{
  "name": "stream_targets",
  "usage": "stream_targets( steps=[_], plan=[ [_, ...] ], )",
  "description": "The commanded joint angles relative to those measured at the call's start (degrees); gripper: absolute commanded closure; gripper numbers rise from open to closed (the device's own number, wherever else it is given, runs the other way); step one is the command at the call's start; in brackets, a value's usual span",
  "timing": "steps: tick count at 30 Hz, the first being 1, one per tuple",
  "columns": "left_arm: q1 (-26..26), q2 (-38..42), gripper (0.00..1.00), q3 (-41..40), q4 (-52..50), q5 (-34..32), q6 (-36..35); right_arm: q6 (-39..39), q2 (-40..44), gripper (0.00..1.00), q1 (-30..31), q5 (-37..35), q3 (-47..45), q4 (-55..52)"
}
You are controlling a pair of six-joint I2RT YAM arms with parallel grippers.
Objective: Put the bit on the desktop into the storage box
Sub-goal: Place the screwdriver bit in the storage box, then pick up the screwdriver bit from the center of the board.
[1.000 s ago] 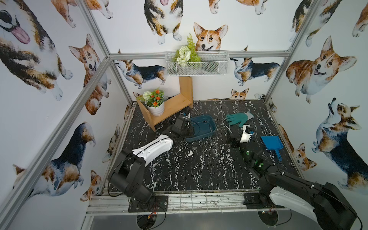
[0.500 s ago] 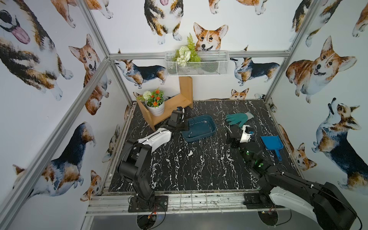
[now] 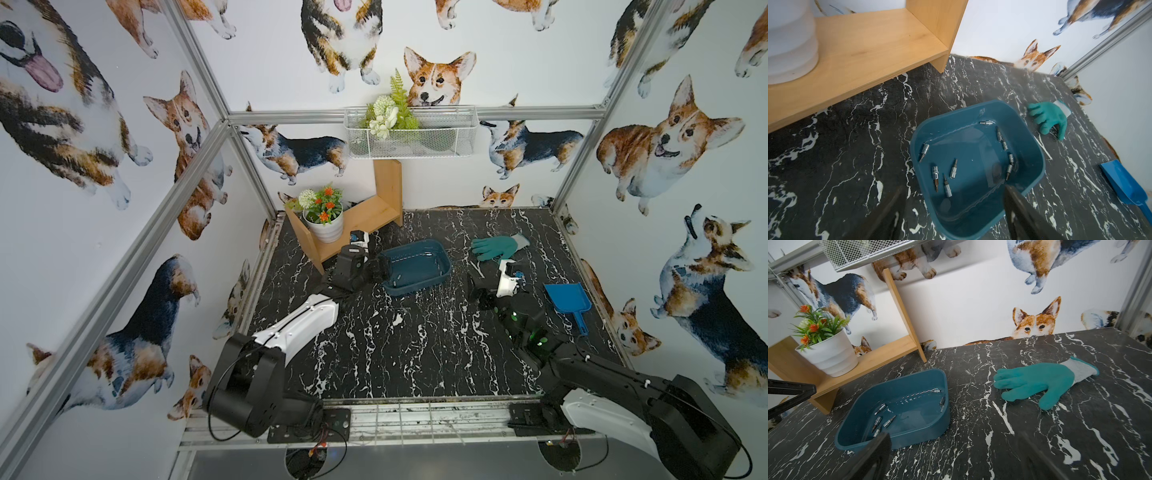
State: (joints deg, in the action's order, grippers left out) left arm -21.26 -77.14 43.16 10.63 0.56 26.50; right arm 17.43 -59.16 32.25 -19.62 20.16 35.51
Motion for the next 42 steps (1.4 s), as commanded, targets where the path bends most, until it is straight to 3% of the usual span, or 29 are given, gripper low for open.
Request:
stream_targets(
  steps=[1, 4, 11, 18, 21, 25, 37, 42],
  plan=[
    [0.1, 5.3, 0.11, -6.9, 5.3, -1.3, 2.8, 1.0, -1.2, 0.01, 0.1, 6.7, 2.1, -0.8],
    [0.1, 11.3, 0.04, -13.3, 7.8, -2.9, 3.0, 3.1, -3.5, 0.03, 0.1, 12.2, 5.0, -4.4],
    [-0.1, 23.8, 0.0, -26.1, 14.4, -9.8, -0.8, 8.6, -13.0, 0.09, 2.0, 25.0, 12.8, -11.8],
    [0.0, 30.1, 0.0, -30.7, 15.2, -16.4, -3.5, 6.1, -23.8, 0.1, 11.6, 21.0, 20.4, -17.5],
    [0.1, 30.5, 0.0, -31.3, 15.8, -17.1, -3.6, 7.2, -29.2, 0.19, 13.8, 22.4, 23.8, -18.4],
    [0.1, 30.2, 0.0, -31.2, 15.4, -17.6, -3.7, 8.6, -35.5, 0.25, 15.5, 23.5, 28.7, -21.0],
    [0.1, 28.8, 0.0, -30.7, 15.6, -17.4, -3.7, 7.8, -43.8, 0.36, 17.0, 15.0, 36.9, -31.4],
    [0.0, 27.9, 0.0, -30.4, 15.6, -17.3, -3.8, 6.0, -46.9, 0.46, 18.8, 10.4, 40.7, -35.3]
  ],
)
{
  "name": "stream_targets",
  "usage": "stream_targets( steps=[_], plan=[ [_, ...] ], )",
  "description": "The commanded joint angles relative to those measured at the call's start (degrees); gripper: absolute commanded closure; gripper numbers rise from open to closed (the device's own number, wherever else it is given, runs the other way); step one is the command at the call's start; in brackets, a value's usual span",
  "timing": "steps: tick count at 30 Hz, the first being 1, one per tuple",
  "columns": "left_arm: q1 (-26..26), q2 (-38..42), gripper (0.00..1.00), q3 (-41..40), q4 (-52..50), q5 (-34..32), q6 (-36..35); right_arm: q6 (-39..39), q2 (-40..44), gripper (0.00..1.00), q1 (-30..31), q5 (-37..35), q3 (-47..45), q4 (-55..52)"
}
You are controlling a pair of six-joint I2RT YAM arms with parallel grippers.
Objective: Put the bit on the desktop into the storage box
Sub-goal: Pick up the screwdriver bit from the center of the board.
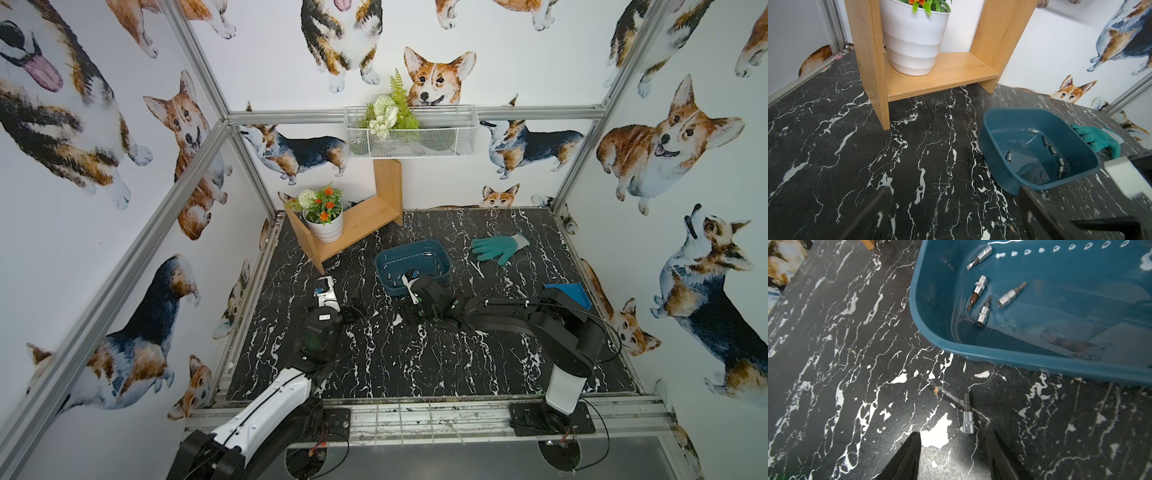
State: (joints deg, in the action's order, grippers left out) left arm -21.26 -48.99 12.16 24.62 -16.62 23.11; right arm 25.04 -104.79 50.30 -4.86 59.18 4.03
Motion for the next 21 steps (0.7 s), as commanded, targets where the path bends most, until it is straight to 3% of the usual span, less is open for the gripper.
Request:
stream_targets(
  steps=[1, 11, 21],
  plan=[
    [0.0, -0.2, 0.0, 0.5, 1.5, -0.2, -0.4, -1.9, -2.0, 0.48, 1.1, -5.1, 2.6, -4.6],
    [0.1, -0.6, 0.0, 0.7, 1.7, 0.1, -0.5, -2.3, -5.5, 0.62, 2.0, -7.8, 6.5, -8.1],
    [0.0, -0.8, 0.0, 0.8, 1.6, 0.1, -0.5, -2.8, -7.6, 0.66, 2.1, -9.1, 8.5, -10.1]
  ],
)
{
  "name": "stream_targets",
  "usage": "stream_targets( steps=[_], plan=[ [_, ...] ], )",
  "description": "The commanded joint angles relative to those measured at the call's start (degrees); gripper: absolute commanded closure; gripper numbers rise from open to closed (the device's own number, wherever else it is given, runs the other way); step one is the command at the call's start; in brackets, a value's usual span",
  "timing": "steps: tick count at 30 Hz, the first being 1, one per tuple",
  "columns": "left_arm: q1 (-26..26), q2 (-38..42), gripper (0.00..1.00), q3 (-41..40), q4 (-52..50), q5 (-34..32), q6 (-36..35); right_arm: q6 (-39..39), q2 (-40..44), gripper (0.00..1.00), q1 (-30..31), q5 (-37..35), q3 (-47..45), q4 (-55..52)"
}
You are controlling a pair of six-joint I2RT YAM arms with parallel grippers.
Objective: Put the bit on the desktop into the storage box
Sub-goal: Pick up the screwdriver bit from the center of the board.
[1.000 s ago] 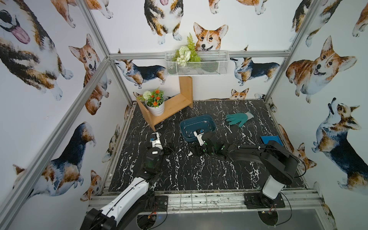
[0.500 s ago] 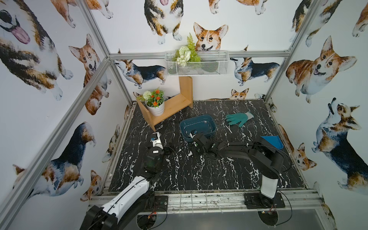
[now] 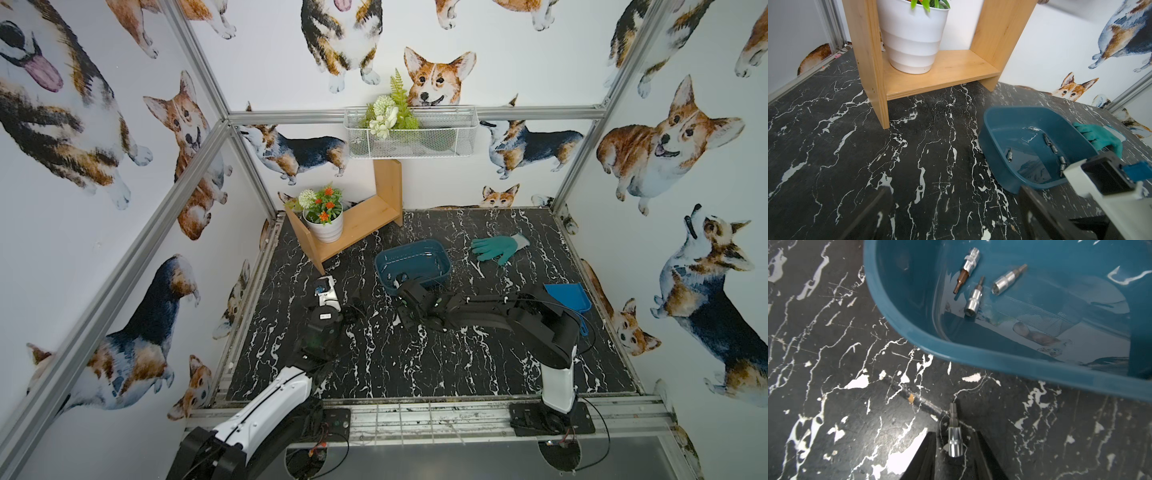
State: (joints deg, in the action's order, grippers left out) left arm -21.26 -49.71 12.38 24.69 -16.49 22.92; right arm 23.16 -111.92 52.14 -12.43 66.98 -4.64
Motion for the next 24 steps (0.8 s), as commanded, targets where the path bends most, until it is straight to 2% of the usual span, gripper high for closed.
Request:
stream_targets(
  steps=[1, 13, 24],
  plan=[
    [0.1, -0.1, 0.0, 0.5, 1.5, 0.0, -0.3, -1.0, -0.6, 0.67, 0.2, -1.6, 0.9, -1.5],
    [0.1, -0.1, 0.0, 0.5, 1.6, 0.0, -0.4, -1.4, -2.1, 0.71, 0.2, -1.6, 2.2, -3.0],
    [0.1, 0.0, 0.0, 0.5, 1.6, -0.1, -0.4, -1.6, -1.4, 0.81, 0.3, -1.6, 2.0, -4.8]
  ],
)
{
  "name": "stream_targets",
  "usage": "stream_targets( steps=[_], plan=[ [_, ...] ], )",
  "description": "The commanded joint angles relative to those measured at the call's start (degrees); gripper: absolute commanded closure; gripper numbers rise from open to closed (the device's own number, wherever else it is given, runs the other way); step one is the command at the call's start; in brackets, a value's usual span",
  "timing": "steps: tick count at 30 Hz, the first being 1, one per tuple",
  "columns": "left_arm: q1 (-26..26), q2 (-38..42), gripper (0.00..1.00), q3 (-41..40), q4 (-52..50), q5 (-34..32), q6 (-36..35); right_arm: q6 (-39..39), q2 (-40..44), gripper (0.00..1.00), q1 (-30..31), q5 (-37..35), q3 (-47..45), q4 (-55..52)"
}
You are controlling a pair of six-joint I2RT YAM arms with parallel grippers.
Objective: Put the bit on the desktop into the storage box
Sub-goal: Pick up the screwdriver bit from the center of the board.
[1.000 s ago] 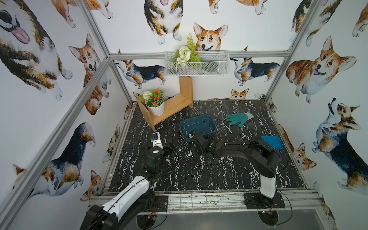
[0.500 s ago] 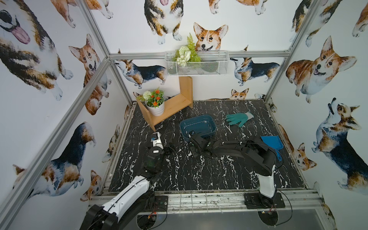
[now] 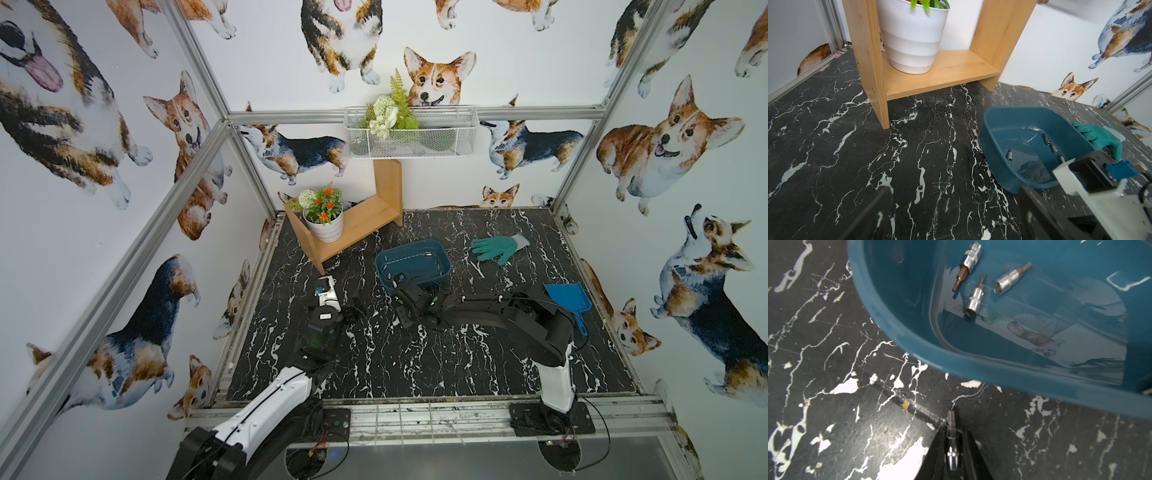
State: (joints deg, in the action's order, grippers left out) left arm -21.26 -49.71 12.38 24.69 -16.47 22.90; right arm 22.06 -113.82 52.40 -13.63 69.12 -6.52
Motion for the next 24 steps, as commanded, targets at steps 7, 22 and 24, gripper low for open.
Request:
stream_targets(
  steps=[7, 22, 24],
  plan=[
    [0.1, 0.0, 0.0, 0.4, 1.5, -0.1, -0.4, -1.2, 4.7, 0.85, 0.0, -0.3, -2.0, -3.2],
    [0.1, -0.1, 0.0, 0.3, 2.3, 1.2, -0.8, -2.0, 18.9, 0.86, -6.7, 2.2, -6.1, -0.1],
    [0.0, -0.1, 0.0, 0.3, 2.4, 1.4, -0.8, -1.6, 20.3, 0.86, -8.8, 3.7, -7.2, 2.4]
  ],
)
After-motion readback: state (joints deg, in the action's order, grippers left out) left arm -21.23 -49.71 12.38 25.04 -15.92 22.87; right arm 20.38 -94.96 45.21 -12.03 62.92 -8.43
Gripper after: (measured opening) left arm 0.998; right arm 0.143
